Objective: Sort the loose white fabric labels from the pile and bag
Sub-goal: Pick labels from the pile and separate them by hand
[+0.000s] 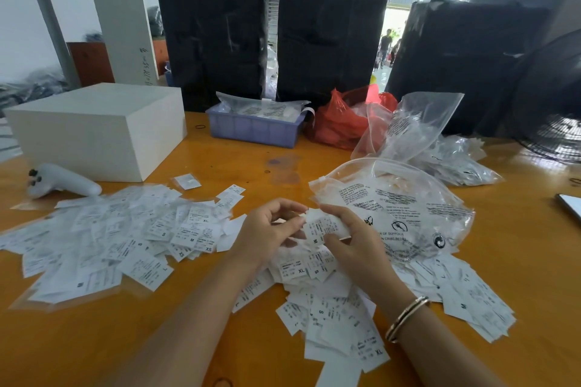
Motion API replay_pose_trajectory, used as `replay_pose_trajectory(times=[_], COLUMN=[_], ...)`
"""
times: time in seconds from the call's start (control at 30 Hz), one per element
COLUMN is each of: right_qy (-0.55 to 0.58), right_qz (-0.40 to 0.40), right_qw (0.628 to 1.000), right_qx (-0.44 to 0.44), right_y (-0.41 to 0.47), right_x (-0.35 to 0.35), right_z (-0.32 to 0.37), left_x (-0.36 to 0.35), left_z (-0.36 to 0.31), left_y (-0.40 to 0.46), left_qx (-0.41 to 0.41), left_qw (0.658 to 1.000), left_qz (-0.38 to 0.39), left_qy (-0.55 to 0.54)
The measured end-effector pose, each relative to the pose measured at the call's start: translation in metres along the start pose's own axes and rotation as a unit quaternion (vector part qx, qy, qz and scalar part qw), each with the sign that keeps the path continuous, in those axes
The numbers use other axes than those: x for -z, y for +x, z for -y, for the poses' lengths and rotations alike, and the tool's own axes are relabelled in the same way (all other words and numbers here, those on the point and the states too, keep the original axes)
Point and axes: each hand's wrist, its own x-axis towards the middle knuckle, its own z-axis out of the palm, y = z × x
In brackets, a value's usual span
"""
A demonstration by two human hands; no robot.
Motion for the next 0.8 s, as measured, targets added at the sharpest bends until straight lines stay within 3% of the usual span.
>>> replay_pose_trajectory(times=[0.33,0.5,0.67,0.8], right_qy=[0.021,0.044,0.148,0.175], right_qz=[0.010,-0.014,-0.028,-0.035], right_qw=[1.000,0.997,0.980,0.974], right_qx=[-0.003,-0.063,-0.131,-0.137], right_y=[-0.0022,0.0012,-0.0002,-0.0009], right_x=[-0.0009,-0.0061,-0.0067,-0.0071], right_z=[0.0036,0.0063,0.0095,0.0099], left_x=[-0.0014,-0.0024,-0.0013,-0.0027], left_z=[0.0027,0.0004,0.0000,-0.0006], left_y=[0.0013,-0.0006,-0.0002,0.0004], left_qx=[-0.022,-0.038,-0.041,-0.043], left_qw=[0.999,0.998,0.998,0.998], left_qz=[0.002,0.021,0.016,0.024], left_qy=[0.028,0.050,0.044,0.047])
